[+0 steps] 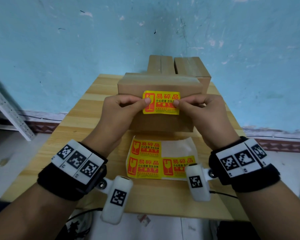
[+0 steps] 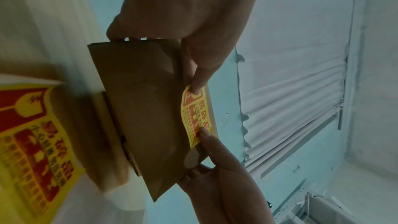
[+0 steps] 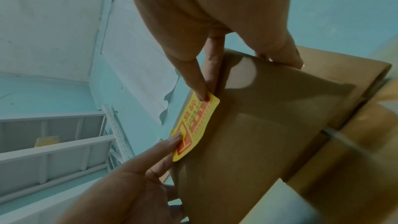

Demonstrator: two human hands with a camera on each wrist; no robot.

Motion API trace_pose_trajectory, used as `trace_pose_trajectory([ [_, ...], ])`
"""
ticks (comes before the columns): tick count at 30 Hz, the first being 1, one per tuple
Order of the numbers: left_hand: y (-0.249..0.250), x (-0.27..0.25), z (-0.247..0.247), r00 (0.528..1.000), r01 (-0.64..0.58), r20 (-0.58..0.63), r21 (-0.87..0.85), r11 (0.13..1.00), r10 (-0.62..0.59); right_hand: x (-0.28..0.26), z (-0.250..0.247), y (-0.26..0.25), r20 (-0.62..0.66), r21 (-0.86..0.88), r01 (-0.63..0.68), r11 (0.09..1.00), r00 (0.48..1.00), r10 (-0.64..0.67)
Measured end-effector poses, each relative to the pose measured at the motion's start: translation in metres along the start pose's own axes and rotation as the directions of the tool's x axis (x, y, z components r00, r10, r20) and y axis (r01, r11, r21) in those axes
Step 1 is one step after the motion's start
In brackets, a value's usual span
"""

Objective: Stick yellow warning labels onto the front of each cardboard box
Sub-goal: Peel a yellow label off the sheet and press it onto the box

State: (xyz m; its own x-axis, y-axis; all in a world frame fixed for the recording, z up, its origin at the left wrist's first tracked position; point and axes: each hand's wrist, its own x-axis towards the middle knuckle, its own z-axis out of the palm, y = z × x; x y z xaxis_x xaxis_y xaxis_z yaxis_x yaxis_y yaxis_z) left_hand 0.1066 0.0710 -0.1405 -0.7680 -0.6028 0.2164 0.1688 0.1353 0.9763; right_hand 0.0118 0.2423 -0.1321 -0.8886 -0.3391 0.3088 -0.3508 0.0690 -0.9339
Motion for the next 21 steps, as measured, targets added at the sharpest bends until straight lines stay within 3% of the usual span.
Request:
trace_pose_trajectory([
  [7,0.011,-0.001,-0.006,1.000,0.013,0.008,0.053,0.999,-0.014,-0.002,-0.008,-0.011,0.072,-0.058,0.018,0.998,0.997,-0.014],
  [13,0.012,-0.001,-0.009,0.989,0.114,0.086,0.080,0.990,-0.121,-0.001,-0.015,-0.011,0.097,-0.090,-0.026,0.996,0.995,0.035],
  [21,0.007,-0.002,-0.007,0.994,0.080,0.067,0.121,0.989,-0.088,-0.002,-0.011,-0.002,0.101,-0.079,-0.067,0.995,0.992,0.074],
])
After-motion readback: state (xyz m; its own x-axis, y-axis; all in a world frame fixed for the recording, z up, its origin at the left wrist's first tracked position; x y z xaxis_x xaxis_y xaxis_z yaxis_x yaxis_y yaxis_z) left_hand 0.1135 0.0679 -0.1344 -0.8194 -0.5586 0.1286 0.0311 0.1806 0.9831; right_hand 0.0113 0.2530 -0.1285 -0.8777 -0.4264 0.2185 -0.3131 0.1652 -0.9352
